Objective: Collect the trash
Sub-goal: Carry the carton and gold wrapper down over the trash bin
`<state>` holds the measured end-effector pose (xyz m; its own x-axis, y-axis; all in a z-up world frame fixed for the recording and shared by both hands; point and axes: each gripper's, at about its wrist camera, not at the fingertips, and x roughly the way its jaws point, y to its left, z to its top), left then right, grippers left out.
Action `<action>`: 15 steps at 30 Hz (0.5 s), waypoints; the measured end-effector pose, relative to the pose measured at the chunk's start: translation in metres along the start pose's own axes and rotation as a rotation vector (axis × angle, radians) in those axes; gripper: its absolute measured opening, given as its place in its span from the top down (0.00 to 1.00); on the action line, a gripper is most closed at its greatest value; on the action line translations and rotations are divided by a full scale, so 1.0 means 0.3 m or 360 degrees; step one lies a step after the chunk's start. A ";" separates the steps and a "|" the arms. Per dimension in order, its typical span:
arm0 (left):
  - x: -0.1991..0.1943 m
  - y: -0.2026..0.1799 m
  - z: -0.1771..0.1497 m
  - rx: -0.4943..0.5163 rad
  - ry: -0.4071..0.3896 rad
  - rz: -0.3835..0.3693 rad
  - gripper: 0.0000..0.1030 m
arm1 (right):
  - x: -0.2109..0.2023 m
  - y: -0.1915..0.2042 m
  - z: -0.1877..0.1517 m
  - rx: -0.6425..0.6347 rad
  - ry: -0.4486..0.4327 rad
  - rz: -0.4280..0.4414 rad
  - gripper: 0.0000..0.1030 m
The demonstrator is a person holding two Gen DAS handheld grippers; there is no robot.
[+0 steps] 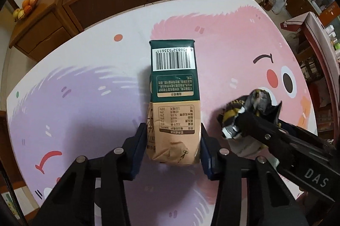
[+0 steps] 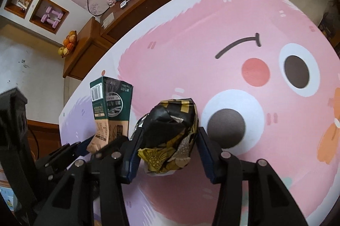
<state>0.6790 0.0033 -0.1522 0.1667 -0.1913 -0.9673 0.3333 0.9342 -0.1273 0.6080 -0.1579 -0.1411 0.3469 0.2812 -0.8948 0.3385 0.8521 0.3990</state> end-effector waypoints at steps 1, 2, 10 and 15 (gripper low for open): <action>-0.006 -0.005 -0.003 0.0007 -0.0017 0.0009 0.58 | -0.008 -0.007 -0.004 0.0009 -0.0009 0.0005 0.53; -0.013 -0.012 -0.008 0.0016 -0.0031 0.0017 0.58 | -0.014 -0.014 -0.010 0.0013 -0.0014 0.0003 0.53; -0.122 -0.075 -0.100 0.0093 -0.0099 0.0015 0.67 | -0.101 -0.043 -0.083 -0.0020 -0.0066 0.0012 0.54; -0.213 -0.131 -0.211 0.0148 -0.0150 0.0031 0.67 | -0.186 -0.059 -0.138 -0.0022 -0.0096 0.0055 0.54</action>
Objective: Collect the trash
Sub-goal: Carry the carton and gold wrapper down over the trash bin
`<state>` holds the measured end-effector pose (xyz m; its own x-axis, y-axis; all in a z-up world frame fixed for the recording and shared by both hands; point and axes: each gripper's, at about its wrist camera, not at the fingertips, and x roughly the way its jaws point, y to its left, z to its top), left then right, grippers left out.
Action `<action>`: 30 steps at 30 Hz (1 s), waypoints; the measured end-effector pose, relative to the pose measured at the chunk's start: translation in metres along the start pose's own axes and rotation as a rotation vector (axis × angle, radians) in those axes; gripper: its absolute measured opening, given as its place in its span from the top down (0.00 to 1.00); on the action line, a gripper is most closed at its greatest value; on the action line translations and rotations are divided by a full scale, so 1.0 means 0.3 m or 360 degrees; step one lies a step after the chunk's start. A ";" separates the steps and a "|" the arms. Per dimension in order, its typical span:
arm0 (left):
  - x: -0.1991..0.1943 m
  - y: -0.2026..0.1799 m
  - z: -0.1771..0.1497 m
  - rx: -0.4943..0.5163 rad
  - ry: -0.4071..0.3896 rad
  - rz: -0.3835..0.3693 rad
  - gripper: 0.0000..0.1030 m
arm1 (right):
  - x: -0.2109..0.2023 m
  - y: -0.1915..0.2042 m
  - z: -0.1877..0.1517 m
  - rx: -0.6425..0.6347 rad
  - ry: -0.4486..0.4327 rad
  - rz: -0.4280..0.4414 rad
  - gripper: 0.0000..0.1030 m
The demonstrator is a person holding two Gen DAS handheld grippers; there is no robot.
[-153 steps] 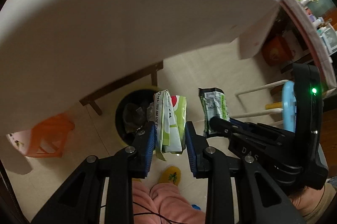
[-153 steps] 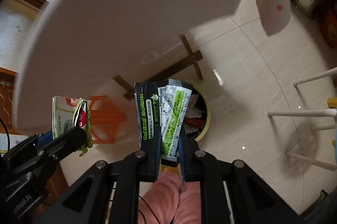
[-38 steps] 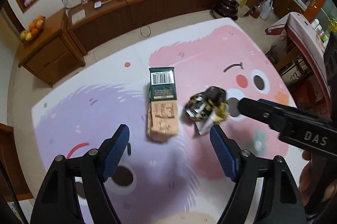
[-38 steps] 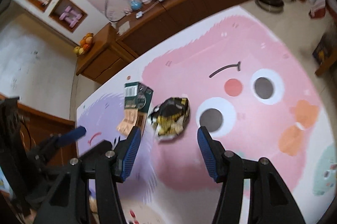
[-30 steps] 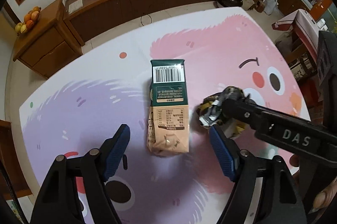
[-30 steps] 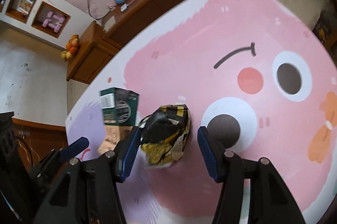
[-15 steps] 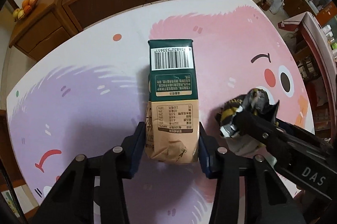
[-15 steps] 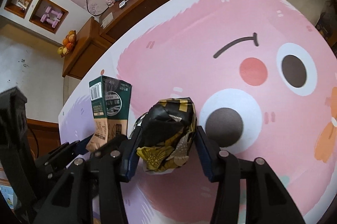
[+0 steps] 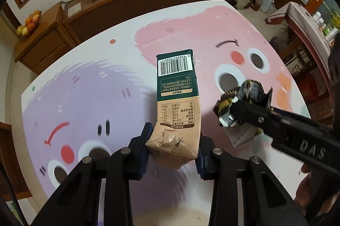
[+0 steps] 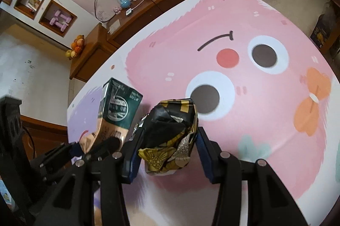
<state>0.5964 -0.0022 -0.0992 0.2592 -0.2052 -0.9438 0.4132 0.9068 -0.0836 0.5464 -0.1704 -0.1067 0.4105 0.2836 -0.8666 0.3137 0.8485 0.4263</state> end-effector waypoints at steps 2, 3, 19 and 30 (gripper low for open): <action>-0.051 -0.032 -0.048 0.0007 -0.0023 0.0005 0.67 | -0.035 -0.008 -0.028 0.0002 -0.0009 0.0020 0.54; -0.080 -0.046 -0.071 0.0009 -0.0038 0.0009 0.67 | -0.059 -0.014 -0.046 0.0002 -0.0014 0.0035 0.54; -0.624 -0.408 -0.569 -0.0080 -0.0373 0.0116 0.67 | -0.556 -0.156 -0.477 -0.0222 -0.0090 0.0281 0.54; -0.802 -0.708 -0.983 -0.0247 -0.0469 0.0117 0.67 | -0.918 -0.323 -0.841 -0.0475 -0.0153 0.0316 0.54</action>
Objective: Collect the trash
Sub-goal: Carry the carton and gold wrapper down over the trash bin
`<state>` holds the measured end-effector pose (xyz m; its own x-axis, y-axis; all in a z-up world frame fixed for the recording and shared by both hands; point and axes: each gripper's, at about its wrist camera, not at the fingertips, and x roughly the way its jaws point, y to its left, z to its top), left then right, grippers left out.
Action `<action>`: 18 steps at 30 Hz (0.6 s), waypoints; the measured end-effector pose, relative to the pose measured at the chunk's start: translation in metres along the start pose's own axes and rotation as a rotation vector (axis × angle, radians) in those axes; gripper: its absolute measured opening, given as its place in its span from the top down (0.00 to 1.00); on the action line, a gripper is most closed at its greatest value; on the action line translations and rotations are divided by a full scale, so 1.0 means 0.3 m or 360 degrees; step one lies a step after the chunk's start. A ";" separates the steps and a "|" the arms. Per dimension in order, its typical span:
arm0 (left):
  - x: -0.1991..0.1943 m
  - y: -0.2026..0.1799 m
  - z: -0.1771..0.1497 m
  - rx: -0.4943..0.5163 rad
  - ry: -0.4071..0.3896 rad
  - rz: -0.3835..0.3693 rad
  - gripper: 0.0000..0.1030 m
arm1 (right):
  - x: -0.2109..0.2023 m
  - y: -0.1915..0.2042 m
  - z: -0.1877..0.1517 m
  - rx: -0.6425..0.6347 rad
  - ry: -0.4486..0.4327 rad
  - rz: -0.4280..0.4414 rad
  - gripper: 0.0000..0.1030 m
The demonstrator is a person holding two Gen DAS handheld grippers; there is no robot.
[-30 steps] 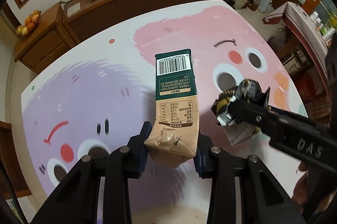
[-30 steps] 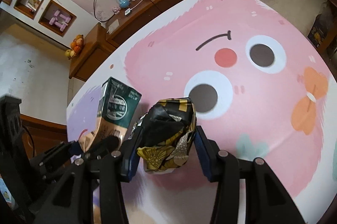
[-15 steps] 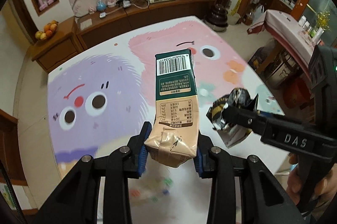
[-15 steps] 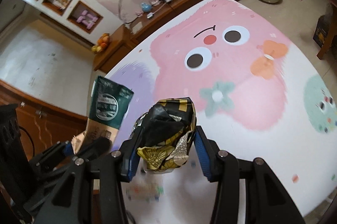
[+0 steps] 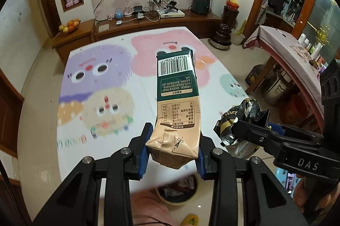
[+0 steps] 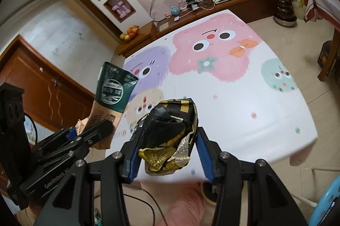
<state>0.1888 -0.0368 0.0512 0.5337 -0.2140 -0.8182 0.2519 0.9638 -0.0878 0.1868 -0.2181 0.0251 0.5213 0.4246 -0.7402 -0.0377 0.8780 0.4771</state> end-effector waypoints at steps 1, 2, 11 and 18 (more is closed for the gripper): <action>-0.021 -0.020 -0.033 -0.0008 0.0010 -0.0003 0.67 | -0.025 -0.003 -0.028 -0.0014 0.0002 0.0000 0.54; -0.041 -0.039 -0.066 -0.0012 0.0020 -0.0007 0.67 | -0.054 -0.006 -0.063 -0.0029 0.0006 -0.0006 0.54; -0.155 -0.180 -0.315 0.0100 0.0070 0.0010 0.67 | -0.162 -0.088 -0.304 0.0069 0.0061 0.0000 0.54; -0.101 -0.212 -0.469 0.0175 0.0184 -0.0016 0.67 | -0.088 -0.184 -0.499 0.0238 0.0194 -0.0061 0.54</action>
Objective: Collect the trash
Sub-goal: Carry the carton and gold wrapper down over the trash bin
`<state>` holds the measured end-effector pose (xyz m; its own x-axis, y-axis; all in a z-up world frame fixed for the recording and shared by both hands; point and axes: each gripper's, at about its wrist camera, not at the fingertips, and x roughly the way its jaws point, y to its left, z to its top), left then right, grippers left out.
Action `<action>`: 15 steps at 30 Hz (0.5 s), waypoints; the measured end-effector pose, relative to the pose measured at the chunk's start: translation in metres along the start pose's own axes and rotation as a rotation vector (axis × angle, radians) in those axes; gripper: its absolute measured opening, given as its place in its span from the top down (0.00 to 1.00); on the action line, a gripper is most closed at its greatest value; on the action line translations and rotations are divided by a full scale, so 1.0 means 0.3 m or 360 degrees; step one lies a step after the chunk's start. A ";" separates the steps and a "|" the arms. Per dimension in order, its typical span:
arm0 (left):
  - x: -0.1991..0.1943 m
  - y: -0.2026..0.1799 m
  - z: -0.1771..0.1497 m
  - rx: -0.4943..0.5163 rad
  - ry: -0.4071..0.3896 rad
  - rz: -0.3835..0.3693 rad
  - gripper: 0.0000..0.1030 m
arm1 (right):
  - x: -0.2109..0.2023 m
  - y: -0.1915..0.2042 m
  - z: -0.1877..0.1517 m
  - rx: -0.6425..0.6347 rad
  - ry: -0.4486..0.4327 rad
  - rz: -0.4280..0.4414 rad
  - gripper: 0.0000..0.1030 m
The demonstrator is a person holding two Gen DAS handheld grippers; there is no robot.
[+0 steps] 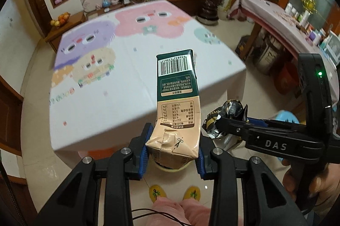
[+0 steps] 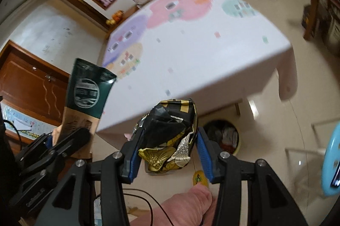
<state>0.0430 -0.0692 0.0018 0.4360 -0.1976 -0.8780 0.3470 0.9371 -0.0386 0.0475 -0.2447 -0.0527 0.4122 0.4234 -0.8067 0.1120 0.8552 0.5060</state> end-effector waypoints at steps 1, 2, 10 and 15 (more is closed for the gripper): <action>0.026 -0.001 -0.022 -0.0003 0.0032 -0.0014 0.67 | 0.022 -0.014 -0.024 0.0024 0.0021 -0.0017 0.54; 0.056 -0.002 -0.044 -0.0007 0.0066 -0.0029 0.67 | 0.041 -0.025 -0.042 0.0039 0.0038 -0.0032 0.54; 0.368 0.008 -0.214 -0.0011 0.0311 -0.0111 0.67 | 0.241 -0.140 -0.193 0.0187 0.0159 -0.0139 0.54; 0.573 0.040 -0.295 -0.0049 0.0402 -0.0111 0.67 | 0.408 -0.257 -0.263 0.0317 0.0217 -0.0217 0.54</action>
<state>0.0487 -0.0665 -0.1918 0.1893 -0.1878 -0.9638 0.3421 0.9327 -0.1145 0.0179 -0.2354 -0.2145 0.2568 0.3561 -0.8985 0.3392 0.8373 0.4288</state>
